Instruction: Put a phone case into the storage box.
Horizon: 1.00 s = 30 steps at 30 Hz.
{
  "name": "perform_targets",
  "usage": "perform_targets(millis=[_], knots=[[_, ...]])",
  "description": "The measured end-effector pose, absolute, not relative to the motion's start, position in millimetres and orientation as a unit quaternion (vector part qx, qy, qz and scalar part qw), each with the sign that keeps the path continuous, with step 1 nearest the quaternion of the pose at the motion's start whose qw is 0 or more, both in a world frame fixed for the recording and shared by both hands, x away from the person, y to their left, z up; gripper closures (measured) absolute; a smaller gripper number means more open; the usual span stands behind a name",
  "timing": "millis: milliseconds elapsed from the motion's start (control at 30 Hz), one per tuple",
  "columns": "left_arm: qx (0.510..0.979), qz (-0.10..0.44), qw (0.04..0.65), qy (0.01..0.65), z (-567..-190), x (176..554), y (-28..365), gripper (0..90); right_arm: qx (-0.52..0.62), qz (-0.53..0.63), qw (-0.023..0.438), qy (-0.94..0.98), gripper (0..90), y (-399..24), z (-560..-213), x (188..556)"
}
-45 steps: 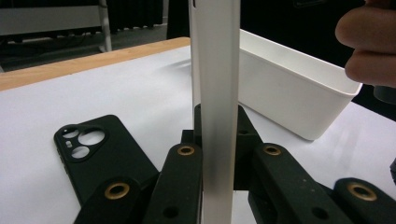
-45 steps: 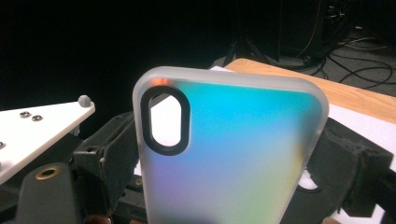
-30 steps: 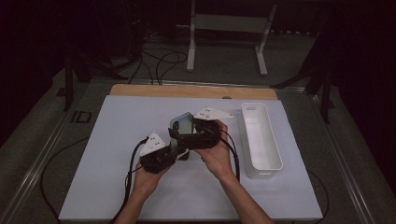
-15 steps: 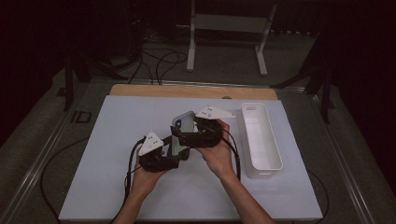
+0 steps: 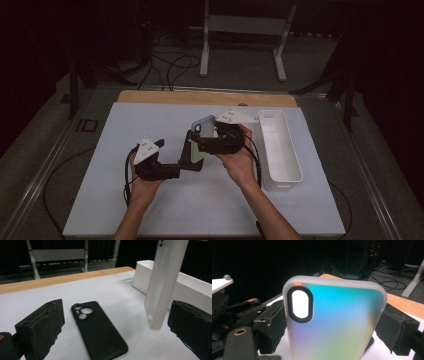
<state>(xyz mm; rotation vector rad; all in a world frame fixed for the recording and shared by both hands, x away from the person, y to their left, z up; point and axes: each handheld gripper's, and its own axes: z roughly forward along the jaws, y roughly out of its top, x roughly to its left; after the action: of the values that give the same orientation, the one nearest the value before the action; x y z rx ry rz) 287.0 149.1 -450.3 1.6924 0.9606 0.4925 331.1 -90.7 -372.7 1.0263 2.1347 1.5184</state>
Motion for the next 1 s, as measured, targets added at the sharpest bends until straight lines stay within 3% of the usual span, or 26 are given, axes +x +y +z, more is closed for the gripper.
perform_targets(millis=[533, 1000], knots=[[0.703, 0.249, 0.491, 0.449, -492.4, 254.4, 216.7, 0.2, 0.374, 0.535, 0.170, 0.739, 16.8, -99.7, -368.9, 337.7], [0.708, 0.269, 0.472, 0.450, -503.1, 256.8, 212.7, 0.3, 0.387, 0.540, 0.180, 0.725, 16.9, -109.2, -365.2, 343.8]])
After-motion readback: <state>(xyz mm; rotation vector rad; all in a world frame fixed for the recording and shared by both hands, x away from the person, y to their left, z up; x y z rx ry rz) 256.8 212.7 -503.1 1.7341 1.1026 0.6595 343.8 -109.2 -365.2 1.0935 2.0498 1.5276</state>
